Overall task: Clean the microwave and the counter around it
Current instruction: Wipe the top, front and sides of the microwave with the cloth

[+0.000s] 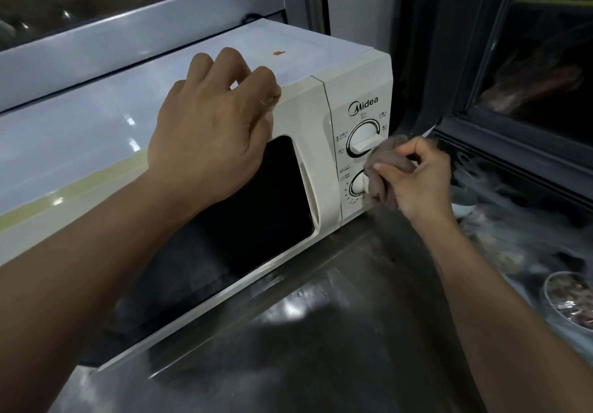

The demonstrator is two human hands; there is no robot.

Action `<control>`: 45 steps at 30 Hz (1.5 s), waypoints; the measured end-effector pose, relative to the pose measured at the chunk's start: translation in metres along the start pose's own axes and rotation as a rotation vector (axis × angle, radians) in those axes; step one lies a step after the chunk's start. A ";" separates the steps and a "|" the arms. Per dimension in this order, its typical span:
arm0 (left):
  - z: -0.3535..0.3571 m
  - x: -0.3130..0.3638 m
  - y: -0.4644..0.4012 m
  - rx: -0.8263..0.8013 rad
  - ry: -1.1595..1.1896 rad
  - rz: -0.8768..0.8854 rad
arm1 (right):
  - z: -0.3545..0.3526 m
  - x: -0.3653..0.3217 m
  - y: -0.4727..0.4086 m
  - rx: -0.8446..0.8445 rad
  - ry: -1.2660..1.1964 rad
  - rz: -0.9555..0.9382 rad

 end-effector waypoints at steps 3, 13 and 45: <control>0.001 -0.001 -0.001 -0.002 0.008 -0.004 | 0.002 0.009 0.008 0.059 -0.053 0.045; 0.001 -0.001 0.000 0.012 0.021 -0.005 | 0.041 0.018 0.064 0.110 -0.187 0.298; 0.000 0.000 0.001 0.012 -0.008 -0.004 | 0.031 0.025 0.060 0.271 -0.327 0.309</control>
Point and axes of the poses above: each hand's wrist, its own y-axis away from the middle knuckle, its own z-axis out of the palm, x = y × z, the point moved 5 cm from there along -y, towards the middle knuckle, and after that the axes turned 10 degrees about y, right-handed, at the moved point
